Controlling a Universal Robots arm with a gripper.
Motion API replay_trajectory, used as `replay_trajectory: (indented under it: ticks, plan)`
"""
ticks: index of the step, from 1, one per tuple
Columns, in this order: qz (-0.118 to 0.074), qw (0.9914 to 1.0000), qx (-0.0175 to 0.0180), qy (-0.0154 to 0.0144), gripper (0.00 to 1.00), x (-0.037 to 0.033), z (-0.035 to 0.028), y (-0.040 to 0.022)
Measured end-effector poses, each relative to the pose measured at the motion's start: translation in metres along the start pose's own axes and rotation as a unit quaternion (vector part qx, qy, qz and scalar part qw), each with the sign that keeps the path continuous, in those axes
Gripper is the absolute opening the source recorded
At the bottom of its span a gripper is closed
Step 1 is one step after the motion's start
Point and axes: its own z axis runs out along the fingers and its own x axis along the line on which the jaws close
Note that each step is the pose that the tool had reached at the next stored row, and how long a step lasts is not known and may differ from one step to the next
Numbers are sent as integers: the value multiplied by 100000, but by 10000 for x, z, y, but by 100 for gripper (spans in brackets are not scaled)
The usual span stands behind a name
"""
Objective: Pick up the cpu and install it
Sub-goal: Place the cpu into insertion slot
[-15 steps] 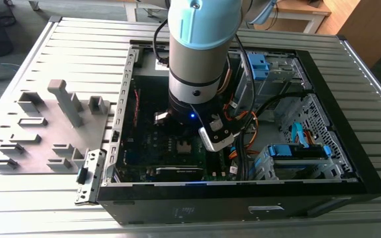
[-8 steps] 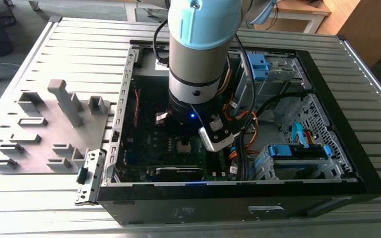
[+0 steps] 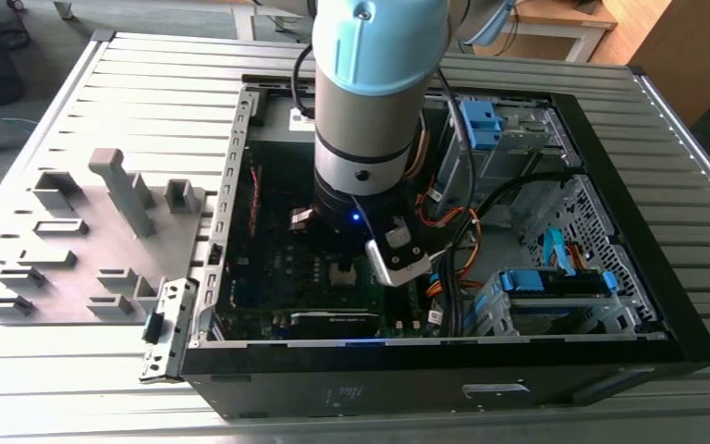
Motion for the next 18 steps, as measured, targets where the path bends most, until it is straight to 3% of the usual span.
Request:
replay_trajectory:
  ticks: [9, 13, 18]
  plan:
    - [149, 100000, 96, -15, 11, 10, 151, -8]
    - [146, 100000, 139, -16, 11, 11, 161, -8]
    - [144, 100000, 135, -24, 11, 11, 225, -11]
